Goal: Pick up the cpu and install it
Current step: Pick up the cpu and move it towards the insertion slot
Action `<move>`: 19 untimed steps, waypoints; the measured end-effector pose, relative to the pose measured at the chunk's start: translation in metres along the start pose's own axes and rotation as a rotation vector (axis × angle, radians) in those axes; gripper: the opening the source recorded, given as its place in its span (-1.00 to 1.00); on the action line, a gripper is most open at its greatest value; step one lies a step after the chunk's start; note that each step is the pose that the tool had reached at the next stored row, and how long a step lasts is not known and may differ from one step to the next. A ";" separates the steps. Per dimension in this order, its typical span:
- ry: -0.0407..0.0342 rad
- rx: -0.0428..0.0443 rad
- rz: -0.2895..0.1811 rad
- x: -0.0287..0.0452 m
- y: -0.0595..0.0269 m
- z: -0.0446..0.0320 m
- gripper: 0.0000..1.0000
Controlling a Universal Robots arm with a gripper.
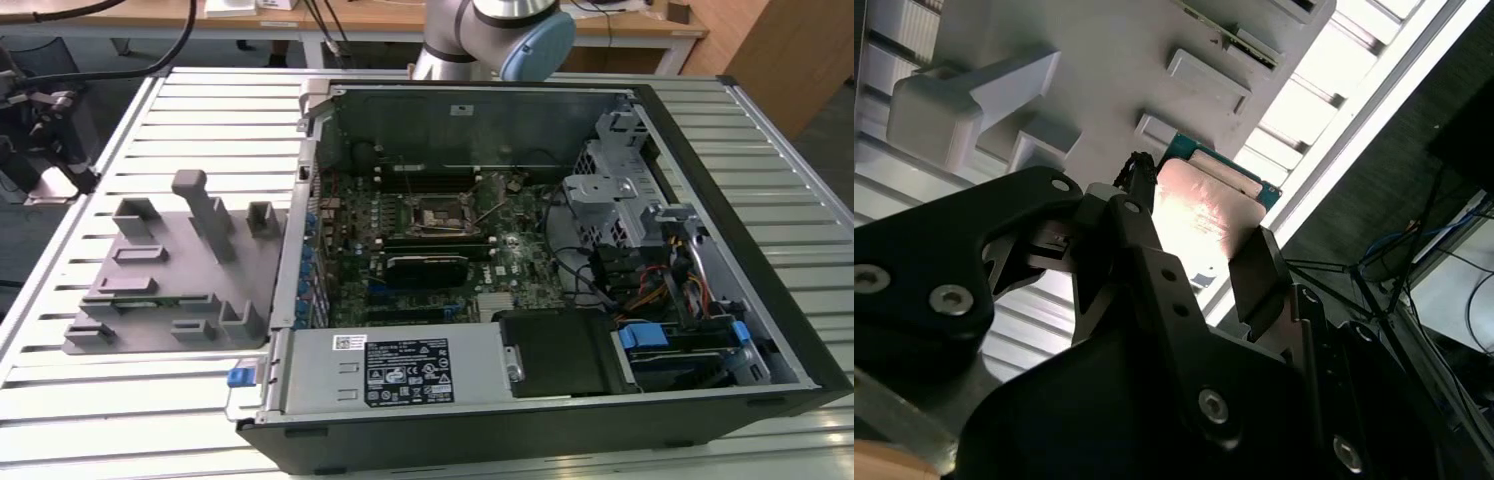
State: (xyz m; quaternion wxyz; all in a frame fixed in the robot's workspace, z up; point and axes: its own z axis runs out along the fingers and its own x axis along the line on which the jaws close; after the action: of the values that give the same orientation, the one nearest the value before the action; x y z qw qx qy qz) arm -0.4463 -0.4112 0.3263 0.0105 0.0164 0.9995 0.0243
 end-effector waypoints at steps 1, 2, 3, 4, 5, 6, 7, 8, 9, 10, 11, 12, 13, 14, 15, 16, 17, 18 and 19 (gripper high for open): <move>-0.0003 0.0000 0.000 0.0001 0.0000 -0.0008 0.08; -0.0005 0.0000 0.000 0.0001 0.0001 -0.0016 0.08; -0.0007 0.0000 0.000 0.0002 0.0002 -0.0024 0.08; -0.0009 0.0000 0.000 0.0002 0.0002 -0.0032 0.08; -0.0011 0.0000 0.000 0.0003 0.0003 -0.0040 0.08; -0.0014 -0.0001 0.000 0.0003 0.0003 -0.0047 0.08; -0.0016 -0.0001 0.000 0.0004 0.0004 -0.0056 0.08; -0.0018 -0.0001 0.000 0.0004 0.0004 -0.0063 0.08; -0.0020 -0.0001 0.000 0.0005 0.0005 -0.0070 0.08; -0.0021 -0.0001 0.000 0.0005 0.0005 -0.0078 0.08; -0.0023 0.0000 0.000 0.0006 0.0006 -0.0085 0.08; -0.0025 -0.0001 0.000 0.0006 0.0006 -0.0092 0.08; -0.0028 -0.0001 0.000 0.0007 0.0007 -0.0100 0.08; -0.0029 -0.0001 0.000 0.0007 0.0007 -0.0107 0.08; -0.0031 0.0000 0.000 0.0008 0.0008 -0.0115 0.08; -0.0034 -0.0001 0.000 0.0009 0.0009 -0.0121 0.08; -0.0036 -0.0001 0.000 0.0009 0.0009 -0.0128 0.08; -0.0038 -0.0002 0.000 0.0010 0.0010 -0.0135 0.08; -0.0040 -0.0001 0.000 0.0011 0.0010 -0.0142 0.08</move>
State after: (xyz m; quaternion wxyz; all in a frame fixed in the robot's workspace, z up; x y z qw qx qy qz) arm -0.4476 -0.4109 0.3406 0.0126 0.0164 0.9995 0.0243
